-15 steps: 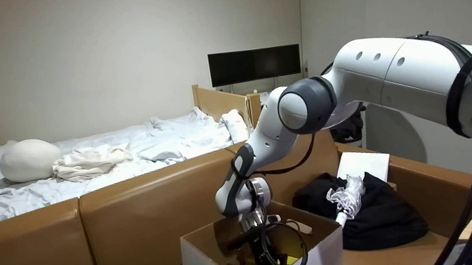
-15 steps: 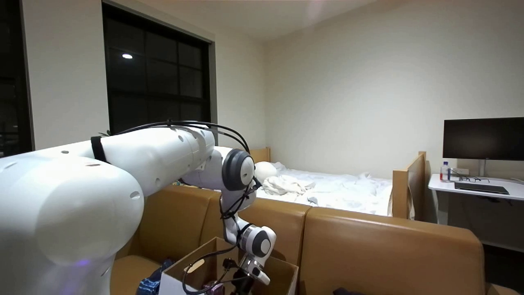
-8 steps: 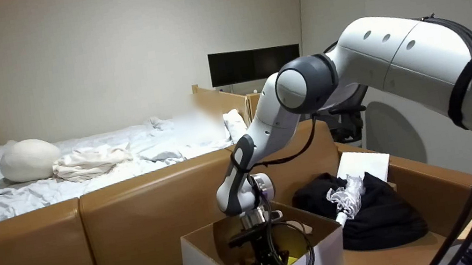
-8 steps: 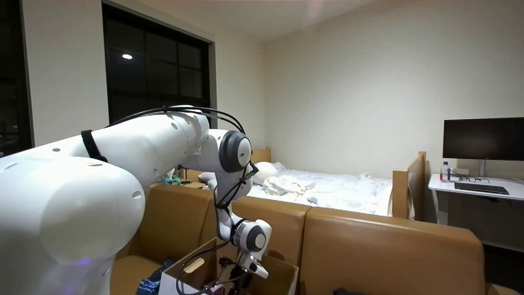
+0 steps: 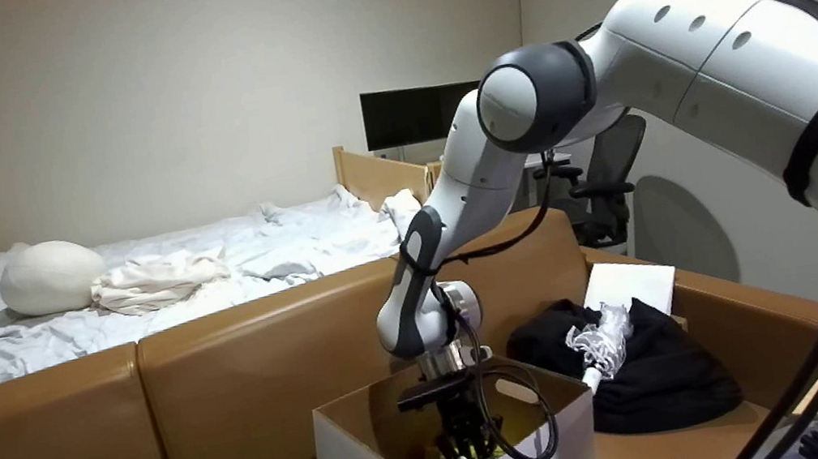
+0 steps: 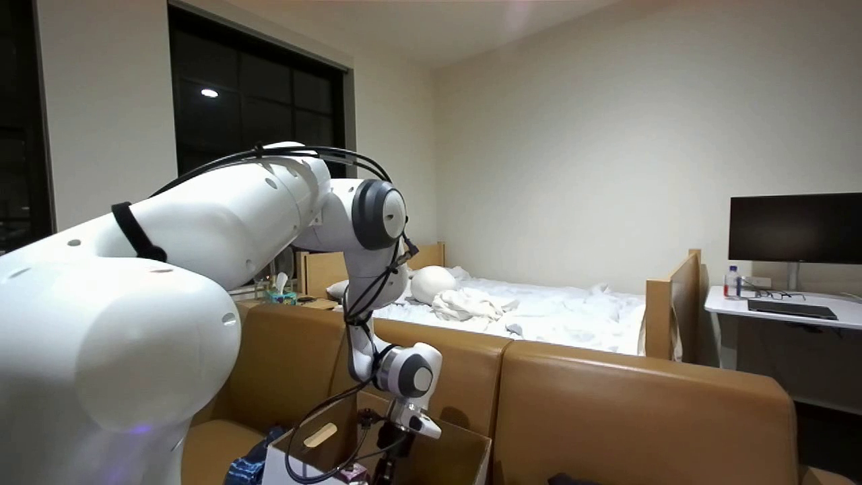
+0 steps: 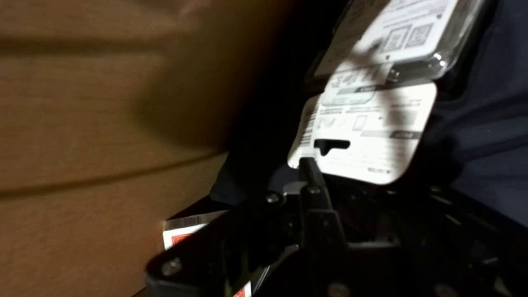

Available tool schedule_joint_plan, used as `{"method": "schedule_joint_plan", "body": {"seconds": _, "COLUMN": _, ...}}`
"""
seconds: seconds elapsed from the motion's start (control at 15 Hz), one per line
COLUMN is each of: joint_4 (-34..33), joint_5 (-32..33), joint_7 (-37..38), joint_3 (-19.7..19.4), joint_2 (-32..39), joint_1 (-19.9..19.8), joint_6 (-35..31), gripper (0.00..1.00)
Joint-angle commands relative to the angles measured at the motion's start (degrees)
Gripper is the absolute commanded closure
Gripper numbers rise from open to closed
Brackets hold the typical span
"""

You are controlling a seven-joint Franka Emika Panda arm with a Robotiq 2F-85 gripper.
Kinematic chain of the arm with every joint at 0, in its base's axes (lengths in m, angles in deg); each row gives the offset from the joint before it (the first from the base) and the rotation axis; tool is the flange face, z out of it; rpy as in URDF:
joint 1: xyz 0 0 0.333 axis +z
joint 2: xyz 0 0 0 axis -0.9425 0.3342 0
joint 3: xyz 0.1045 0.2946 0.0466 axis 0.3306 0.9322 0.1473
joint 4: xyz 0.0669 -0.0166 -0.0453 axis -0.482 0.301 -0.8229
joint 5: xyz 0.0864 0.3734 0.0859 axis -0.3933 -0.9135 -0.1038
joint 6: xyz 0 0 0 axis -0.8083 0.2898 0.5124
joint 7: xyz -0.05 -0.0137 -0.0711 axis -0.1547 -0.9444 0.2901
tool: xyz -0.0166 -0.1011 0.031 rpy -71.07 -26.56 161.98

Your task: Take the umbrella and the jacket out of the box

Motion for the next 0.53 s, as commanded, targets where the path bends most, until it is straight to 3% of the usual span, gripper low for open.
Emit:
{"method": "schedule_joint_plan", "body": {"seconds": 0.0, "joint_4": 4.58, "joint_5": -0.17, "joint_7": -2.17, "joint_3": -0.76, "joint_2": -6.79, "joint_1": 0.32, "joint_6": 3.46, "gripper": 0.98}}
{"method": "schedule_joint_plan", "body": {"seconds": 0.47, "joint_4": 7.20, "joint_5": -0.47, "joint_7": -1.94, "joint_3": -0.90, "joint_2": -12.18, "joint_1": 0.23, "joint_6": 8.90, "gripper": 0.98}}
